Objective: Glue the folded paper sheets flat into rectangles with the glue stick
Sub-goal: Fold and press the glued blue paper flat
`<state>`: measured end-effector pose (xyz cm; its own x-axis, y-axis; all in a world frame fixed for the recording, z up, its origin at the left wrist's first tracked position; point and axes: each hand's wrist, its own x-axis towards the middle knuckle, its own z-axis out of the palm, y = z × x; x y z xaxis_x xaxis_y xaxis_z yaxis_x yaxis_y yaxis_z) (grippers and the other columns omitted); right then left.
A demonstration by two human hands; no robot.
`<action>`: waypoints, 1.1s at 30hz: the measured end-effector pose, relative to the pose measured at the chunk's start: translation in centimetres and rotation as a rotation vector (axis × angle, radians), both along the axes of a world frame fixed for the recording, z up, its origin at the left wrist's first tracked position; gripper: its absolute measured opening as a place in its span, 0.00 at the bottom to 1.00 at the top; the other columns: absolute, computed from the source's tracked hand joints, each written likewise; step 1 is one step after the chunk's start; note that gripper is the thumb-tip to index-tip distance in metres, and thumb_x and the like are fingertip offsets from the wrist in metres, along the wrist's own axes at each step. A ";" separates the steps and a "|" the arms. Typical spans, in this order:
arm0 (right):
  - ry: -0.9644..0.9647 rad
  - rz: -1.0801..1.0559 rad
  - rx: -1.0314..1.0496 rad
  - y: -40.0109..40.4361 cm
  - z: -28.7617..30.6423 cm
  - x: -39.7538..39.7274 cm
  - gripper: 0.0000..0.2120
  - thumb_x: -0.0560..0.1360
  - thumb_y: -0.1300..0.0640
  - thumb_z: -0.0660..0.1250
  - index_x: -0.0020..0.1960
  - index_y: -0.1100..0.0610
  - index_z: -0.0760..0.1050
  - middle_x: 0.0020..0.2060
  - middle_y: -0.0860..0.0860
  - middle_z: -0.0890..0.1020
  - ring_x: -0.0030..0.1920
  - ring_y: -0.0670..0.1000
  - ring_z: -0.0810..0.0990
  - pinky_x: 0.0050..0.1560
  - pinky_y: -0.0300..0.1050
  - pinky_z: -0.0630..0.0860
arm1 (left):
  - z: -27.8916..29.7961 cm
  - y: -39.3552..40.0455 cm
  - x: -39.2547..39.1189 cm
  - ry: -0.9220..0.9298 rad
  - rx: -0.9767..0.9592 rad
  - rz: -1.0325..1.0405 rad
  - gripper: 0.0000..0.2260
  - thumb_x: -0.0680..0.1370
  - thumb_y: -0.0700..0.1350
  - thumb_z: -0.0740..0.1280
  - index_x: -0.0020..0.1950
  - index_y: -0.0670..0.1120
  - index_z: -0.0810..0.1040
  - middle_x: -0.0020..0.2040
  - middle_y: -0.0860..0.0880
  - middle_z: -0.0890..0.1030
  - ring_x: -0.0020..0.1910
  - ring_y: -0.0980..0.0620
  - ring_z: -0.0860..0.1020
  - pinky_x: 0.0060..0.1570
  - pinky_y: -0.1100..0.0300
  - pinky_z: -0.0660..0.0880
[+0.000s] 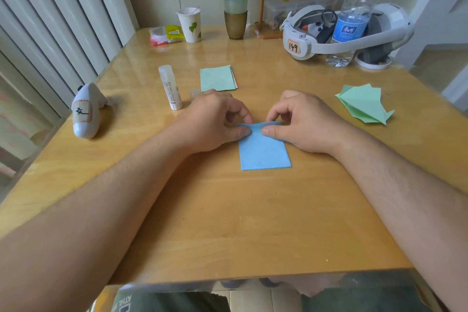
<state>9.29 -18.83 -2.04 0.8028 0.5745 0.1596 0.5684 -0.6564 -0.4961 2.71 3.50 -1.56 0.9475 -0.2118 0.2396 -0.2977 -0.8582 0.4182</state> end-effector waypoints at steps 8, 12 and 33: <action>-0.029 -0.029 0.044 0.7 -0.6 0.1 0.08 0.71 0.41 0.78 0.41 0.41 0.81 0.44 0.45 0.76 0.48 0.48 0.76 0.57 0.56 0.76 | -0.3 -0.4 0.4 -0.048 0.009 0.018 0.06 0.75 0.52 0.76 0.49 0.62 0.83 0.38 0.57 0.74 0.45 0.54 0.72 0.50 0.56 0.72; -0.058 -0.031 0.059 1.3 -1.0 -0.1 0.09 0.71 0.39 0.76 0.41 0.42 0.80 0.44 0.46 0.76 0.48 0.49 0.75 0.58 0.58 0.76 | -0.9 -0.9 0.6 -0.135 0.017 0.006 0.05 0.74 0.50 0.77 0.49 0.59 0.85 0.36 0.58 0.74 0.45 0.53 0.73 0.45 0.56 0.71; -0.135 -0.114 0.034 1.7 -1.4 -0.2 0.08 0.75 0.40 0.73 0.45 0.43 0.80 0.43 0.44 0.72 0.52 0.49 0.72 0.58 0.56 0.74 | -1.4 -1.1 1.5 -0.093 -0.026 0.166 0.04 0.74 0.55 0.75 0.44 0.57 0.86 0.32 0.54 0.80 0.36 0.54 0.76 0.49 0.50 0.78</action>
